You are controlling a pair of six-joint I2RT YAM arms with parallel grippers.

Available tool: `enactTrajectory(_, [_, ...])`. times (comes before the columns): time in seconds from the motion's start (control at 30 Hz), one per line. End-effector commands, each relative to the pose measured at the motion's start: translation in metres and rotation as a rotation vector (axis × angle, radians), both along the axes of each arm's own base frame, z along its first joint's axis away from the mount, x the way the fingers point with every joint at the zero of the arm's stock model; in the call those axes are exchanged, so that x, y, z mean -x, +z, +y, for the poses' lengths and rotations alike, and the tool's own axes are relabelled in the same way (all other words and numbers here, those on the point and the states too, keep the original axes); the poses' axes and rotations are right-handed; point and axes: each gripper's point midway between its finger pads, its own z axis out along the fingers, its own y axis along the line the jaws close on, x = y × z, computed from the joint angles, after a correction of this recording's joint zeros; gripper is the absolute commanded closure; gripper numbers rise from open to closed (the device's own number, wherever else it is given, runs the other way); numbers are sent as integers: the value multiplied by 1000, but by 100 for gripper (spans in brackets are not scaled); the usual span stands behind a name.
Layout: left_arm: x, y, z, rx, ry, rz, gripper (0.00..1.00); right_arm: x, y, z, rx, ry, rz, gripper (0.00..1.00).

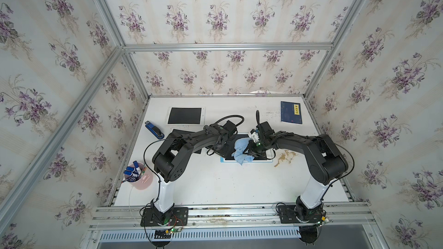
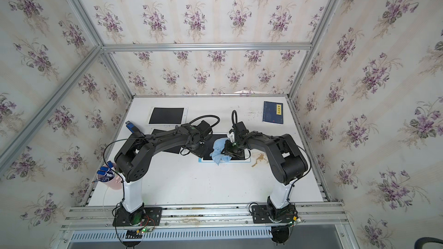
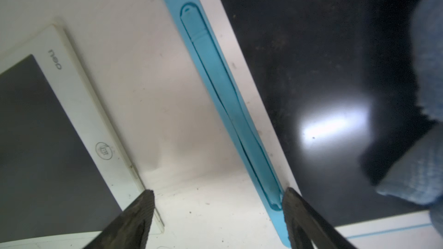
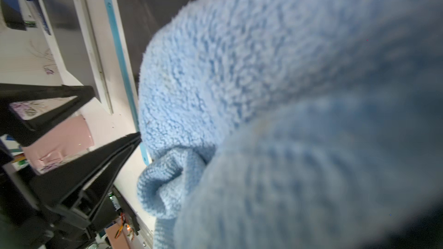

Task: Wipe the drawing tablet
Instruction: Wipe the dirt from the drawing tablet.

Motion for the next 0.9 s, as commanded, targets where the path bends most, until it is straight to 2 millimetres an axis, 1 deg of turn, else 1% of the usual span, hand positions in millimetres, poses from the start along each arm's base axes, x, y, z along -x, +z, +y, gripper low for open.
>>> enactTrajectory(0.0, [7, -13, 18, -107, -16, 30, 15, 10, -12, -45, 246, -38, -3, 100])
enactTrajectory(0.13, [8, -16, 19, -124, -24, 30, 15, 7, 1, -65, 341, -81, -47, 100])
enactTrajectory(0.23, [9, -21, 20, -137, -26, 43, 15, 3, 8, -91, 483, -131, -85, 100])
enactTrajectory(0.33, [9, -22, 20, -131, -24, 46, 15, -3, 17, -136, 718, -224, -115, 100])
enactTrajectory(0.4, [9, -21, 19, -126, -24, 42, 15, -3, 29, -170, 900, -299, -123, 100])
enactTrajectory(0.47, [9, -18, 19, -124, -23, 37, 15, -4, 45, -196, 1039, -377, -142, 100])
enactTrajectory(0.5, [8, -17, 19, -119, -24, 34, 14, -5, 56, -204, 1083, -419, -156, 100])
enactTrajectory(0.53, [8, -15, 18, -116, -22, 30, 14, -9, 66, -206, 1094, -447, -177, 100])
enactTrajectory(0.6, [7, -13, 18, -112, -20, 24, 14, -19, 85, -197, 1019, -480, -229, 100])
enactTrajectory(0.67, [7, -12, 18, -110, -18, 22, 14, -30, 101, -179, 891, -484, -296, 100])
enactTrajectory(0.7, [8, -12, 18, -110, -18, 23, 14, -36, 110, -164, 801, -469, -336, 100])
enactTrajectory(0.77, [8, -12, 18, -109, -18, 24, 14, -42, 120, -127, 581, -386, -387, 100])
enactTrajectory(0.87, [8, -11, 18, -107, -17, 23, 14, -35, 123, -68, 258, -230, -381, 100])
